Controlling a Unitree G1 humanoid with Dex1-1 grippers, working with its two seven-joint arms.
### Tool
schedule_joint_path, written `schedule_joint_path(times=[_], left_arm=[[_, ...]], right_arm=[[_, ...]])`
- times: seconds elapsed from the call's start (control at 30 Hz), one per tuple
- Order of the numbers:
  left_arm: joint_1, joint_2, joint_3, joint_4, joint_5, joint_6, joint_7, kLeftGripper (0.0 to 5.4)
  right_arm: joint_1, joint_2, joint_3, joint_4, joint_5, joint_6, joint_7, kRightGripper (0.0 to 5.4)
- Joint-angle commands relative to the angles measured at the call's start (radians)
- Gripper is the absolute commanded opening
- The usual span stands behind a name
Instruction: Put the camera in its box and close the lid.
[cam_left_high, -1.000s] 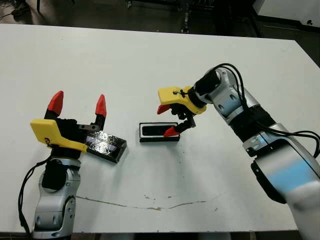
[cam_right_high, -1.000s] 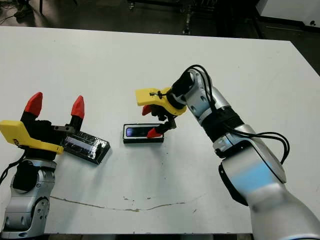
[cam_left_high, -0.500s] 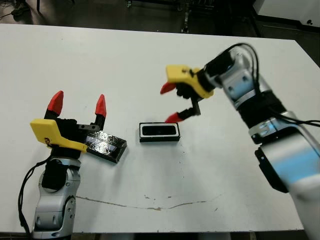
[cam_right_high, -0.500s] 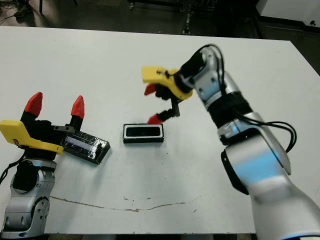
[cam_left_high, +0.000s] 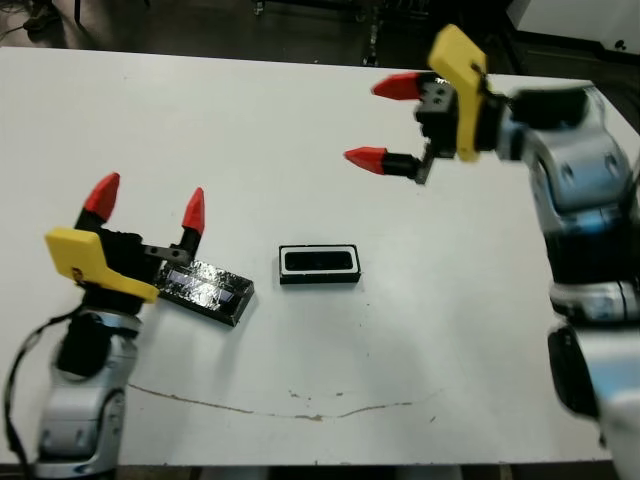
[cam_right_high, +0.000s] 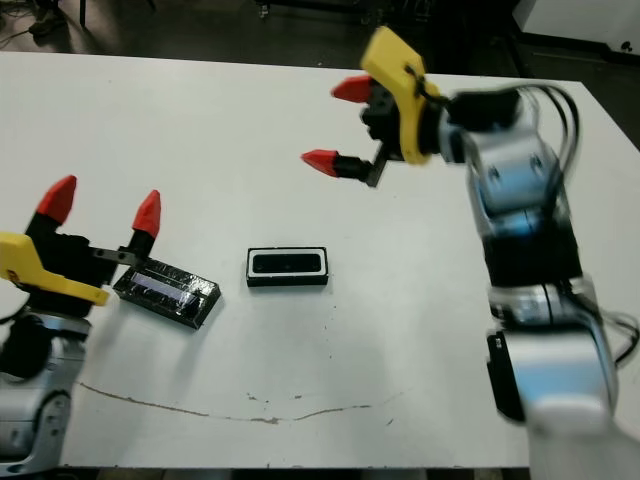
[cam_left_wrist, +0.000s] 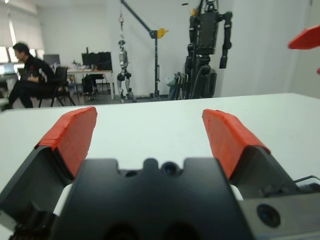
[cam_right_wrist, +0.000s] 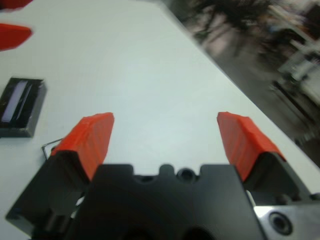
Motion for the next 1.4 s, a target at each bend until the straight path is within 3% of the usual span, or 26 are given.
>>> schedule_joint_path(times=[0.03, 0.17, 0.23, 0.4, 0.6, 0.7, 0.83, 1.07, 1.27, 1.4], left_arm=[[-0.021, 0.051, 0.024, -0.016, -0.023, 0.031, -0.035, 5.4], [-0.034, 0.11, 0.044, -0.041, -0.046, 0.077, -0.073, 5.4], [-0.039, 0.154, 0.051, -0.047, -0.05, 0.085, -0.109, 5.4], [-0.065, 0.312, 0.087, -0.024, -0.127, 0.148, -0.283, 5.4], [-0.123, 0.548, 0.078, 0.007, -0.125, 0.235, -0.494, 5.4], [-0.214, 0.685, 0.028, 0.07, -0.134, 0.277, -0.671, 5.4], [-0.376, 0.797, -0.076, 0.156, -0.105, 0.281, -0.867, 5.4], [-0.622, 0.831, -0.286, 0.301, -0.004, 0.24, -1.14, 5.4], [-0.809, 0.793, -0.439, 0.419, 0.098, 0.183, -1.339, 5.4], [-0.879, 0.756, -0.539, 0.551, 0.053, 0.056, -1.376, 5.4]], right_arm=[[0.124, 0.002, -0.068, -0.109, 0.053, 0.05, -0.101, 4.78], [0.229, 0.005, -0.105, -0.17, 0.099, 0.027, -0.183, 4.16], [0.266, 0.006, -0.12, -0.177, 0.122, -0.007, -0.206, 4.23], [0.348, 0.032, -0.164, -0.198, 0.174, -0.055, -0.293, 4.74], [0.422, 0.06, -0.19, -0.239, 0.241, -0.079, -0.376, 3.93], [0.462, 0.124, -0.211, -0.298, 0.267, -0.041, -0.498, 3.42], [0.534, 0.201, -0.204, -0.36, 0.252, -0.081, -0.628, 2.76], [0.604, 0.211, -0.16, -0.392, 0.234, -0.111, -0.682, 1.57], [0.626, 0.217, -0.15, -0.395, 0.261, -0.089, -0.71, 0.6], [0.634, 0.218, -0.142, -0.392, 0.263, -0.09, -0.718, 0.0]])
